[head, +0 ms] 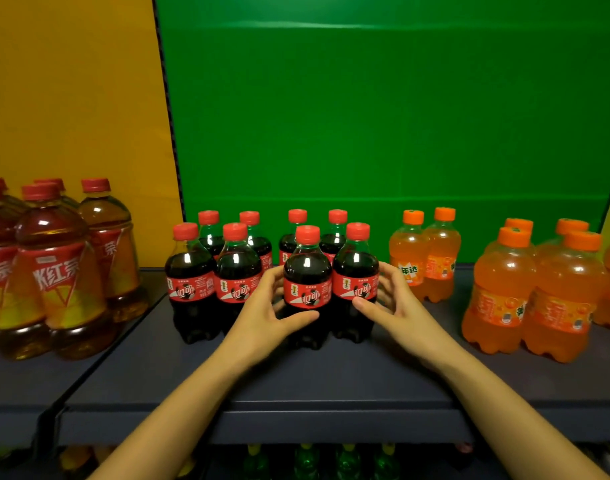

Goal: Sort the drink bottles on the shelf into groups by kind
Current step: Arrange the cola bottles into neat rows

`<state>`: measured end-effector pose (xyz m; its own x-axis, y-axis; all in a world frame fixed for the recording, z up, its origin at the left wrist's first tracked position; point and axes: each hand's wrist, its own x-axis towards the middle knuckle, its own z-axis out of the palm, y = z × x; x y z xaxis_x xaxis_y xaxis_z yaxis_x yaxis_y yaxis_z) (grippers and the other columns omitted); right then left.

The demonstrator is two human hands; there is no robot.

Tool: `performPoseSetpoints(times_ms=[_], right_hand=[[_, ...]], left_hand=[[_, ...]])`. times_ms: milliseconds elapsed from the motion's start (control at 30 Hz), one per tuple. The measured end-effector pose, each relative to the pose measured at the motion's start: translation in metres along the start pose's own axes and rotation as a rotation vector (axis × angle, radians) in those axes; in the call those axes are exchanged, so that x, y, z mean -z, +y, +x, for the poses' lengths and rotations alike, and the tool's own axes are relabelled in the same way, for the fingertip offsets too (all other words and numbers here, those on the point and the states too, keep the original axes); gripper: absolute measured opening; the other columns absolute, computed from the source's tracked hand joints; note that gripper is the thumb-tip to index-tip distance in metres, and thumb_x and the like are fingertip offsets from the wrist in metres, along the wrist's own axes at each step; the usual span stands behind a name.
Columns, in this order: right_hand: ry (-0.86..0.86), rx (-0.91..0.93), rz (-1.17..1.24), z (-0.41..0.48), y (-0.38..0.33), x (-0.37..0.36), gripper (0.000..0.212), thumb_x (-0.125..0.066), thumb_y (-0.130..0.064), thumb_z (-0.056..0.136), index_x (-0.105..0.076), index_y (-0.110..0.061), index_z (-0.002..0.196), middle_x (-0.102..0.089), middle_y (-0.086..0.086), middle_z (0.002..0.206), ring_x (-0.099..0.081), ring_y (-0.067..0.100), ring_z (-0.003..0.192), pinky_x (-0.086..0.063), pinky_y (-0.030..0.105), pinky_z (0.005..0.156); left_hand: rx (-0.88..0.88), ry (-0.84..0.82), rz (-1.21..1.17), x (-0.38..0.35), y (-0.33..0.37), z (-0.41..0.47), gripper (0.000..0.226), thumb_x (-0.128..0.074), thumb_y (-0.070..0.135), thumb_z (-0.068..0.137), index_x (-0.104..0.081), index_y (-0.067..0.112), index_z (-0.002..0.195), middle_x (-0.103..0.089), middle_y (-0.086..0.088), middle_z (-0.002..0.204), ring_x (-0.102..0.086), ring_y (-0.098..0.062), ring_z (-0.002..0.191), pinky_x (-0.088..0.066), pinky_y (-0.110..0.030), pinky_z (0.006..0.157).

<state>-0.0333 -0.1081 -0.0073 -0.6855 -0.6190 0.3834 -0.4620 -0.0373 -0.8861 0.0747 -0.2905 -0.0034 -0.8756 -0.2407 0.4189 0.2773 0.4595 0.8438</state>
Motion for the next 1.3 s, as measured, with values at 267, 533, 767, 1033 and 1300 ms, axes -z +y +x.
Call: performPoseSetpoints(times_ms=[267,533,767,1033,1300], right_hand=[[0.047,0.013,-0.073,0.004,0.003,-0.015,0.055,-0.06,-0.017,0.086,-0.026,-0.032,0.125,-0.046,-0.017,0.126,-0.047,-0.012,0.114,-0.039,0.006,0.095],[0.134,0.068,-0.163,0.0,0.006,-0.024,0.07,-0.063,-0.027,0.083,-0.023,-0.023,0.14,-0.046,-0.004,0.136,-0.047,0.003,0.122,-0.04,0.009,0.095],[0.179,0.097,-0.213,0.0,0.01,-0.025,0.074,-0.065,-0.036,0.08,-0.025,-0.022,0.141,-0.043,-0.002,0.139,-0.046,0.007,0.123,-0.041,0.029,0.104],[0.179,0.13,-0.234,0.0,0.012,-0.025,0.073,-0.065,-0.033,0.081,-0.025,-0.02,0.14,-0.043,-0.007,0.136,-0.045,0.006,0.123,-0.041,0.027,0.103],[0.112,0.05,-0.098,-0.001,0.007,-0.02,0.094,-0.069,-0.049,0.064,-0.021,-0.023,0.141,-0.033,-0.01,0.14,-0.035,0.004,0.126,-0.031,0.025,0.104]], left_hand=[[-0.048,0.103,0.078,-0.008,-0.005,-0.007,0.072,-0.064,0.015,0.083,-0.021,0.014,0.14,-0.041,0.007,0.139,-0.04,-0.003,0.129,-0.033,-0.023,0.108],[-0.128,0.261,0.276,-0.016,-0.008,-0.011,0.074,-0.063,0.024,0.084,-0.022,0.016,0.146,-0.036,0.003,0.148,-0.033,-0.008,0.136,-0.03,-0.033,0.113],[-0.126,0.387,0.316,-0.024,-0.005,-0.012,0.075,-0.067,0.022,0.081,-0.026,0.013,0.143,-0.041,0.008,0.138,-0.038,-0.003,0.128,-0.034,-0.02,0.105],[-0.153,0.523,0.518,-0.031,-0.004,-0.023,0.063,-0.069,0.024,0.081,-0.041,0.016,0.136,-0.055,0.002,0.131,-0.054,-0.011,0.117,-0.045,-0.031,0.099],[-0.094,0.887,0.568,0.021,0.006,-0.053,0.071,-0.077,0.033,0.067,-0.043,0.003,0.122,-0.049,-0.014,0.119,-0.043,-0.021,0.111,-0.036,-0.026,0.092]])
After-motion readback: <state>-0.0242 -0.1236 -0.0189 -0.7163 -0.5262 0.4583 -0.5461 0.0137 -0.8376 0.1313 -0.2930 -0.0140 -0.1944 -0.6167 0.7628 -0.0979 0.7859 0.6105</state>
